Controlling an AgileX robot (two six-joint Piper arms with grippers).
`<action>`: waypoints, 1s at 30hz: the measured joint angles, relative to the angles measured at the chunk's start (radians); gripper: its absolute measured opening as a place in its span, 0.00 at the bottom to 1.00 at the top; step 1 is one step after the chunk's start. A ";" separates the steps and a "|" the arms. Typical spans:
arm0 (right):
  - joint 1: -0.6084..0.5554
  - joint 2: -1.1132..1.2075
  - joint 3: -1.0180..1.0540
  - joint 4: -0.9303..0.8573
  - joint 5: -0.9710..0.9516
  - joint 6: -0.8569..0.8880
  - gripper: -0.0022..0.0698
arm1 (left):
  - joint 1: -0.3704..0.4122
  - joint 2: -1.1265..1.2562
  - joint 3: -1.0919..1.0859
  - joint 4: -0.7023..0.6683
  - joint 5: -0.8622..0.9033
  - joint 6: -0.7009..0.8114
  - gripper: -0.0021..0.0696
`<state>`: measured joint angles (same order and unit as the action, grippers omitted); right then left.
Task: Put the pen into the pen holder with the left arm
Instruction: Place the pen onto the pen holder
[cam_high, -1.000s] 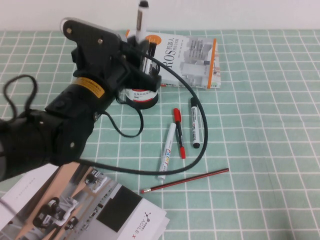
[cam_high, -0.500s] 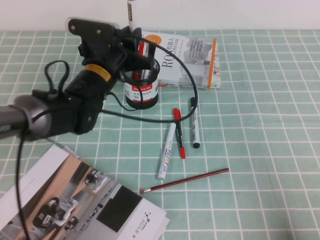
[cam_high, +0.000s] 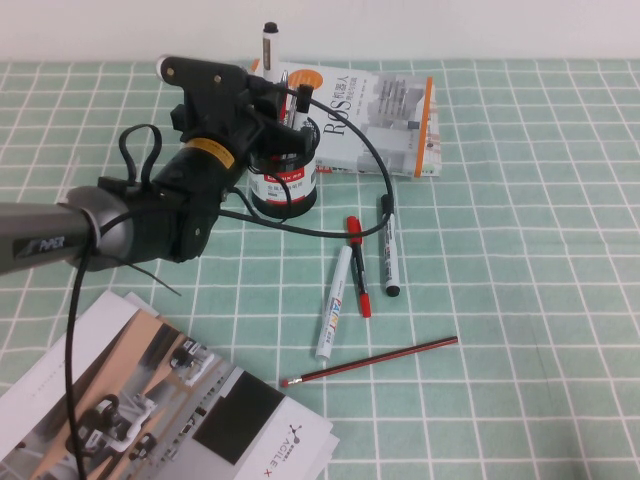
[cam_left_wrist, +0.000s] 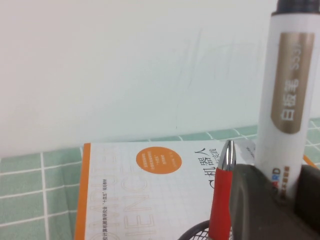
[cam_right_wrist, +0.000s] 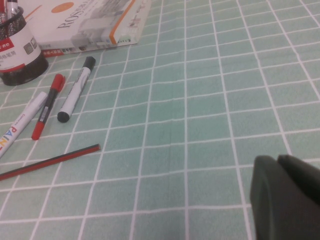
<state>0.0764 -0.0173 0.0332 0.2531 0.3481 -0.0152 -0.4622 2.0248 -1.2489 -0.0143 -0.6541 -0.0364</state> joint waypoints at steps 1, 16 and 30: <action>0.000 0.000 0.000 0.000 0.000 0.000 0.00 | 0.001 0.000 0.000 -0.002 0.000 0.000 0.19; 0.000 0.000 0.000 0.000 0.000 0.000 0.00 | 0.010 0.000 0.000 -0.022 0.048 0.011 0.19; 0.000 0.000 0.000 0.000 0.000 0.000 0.00 | 0.010 -0.022 0.000 -0.024 0.146 0.011 0.60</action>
<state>0.0764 -0.0173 0.0332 0.2531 0.3481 -0.0152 -0.4522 2.0030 -1.2489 -0.0383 -0.5083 -0.0253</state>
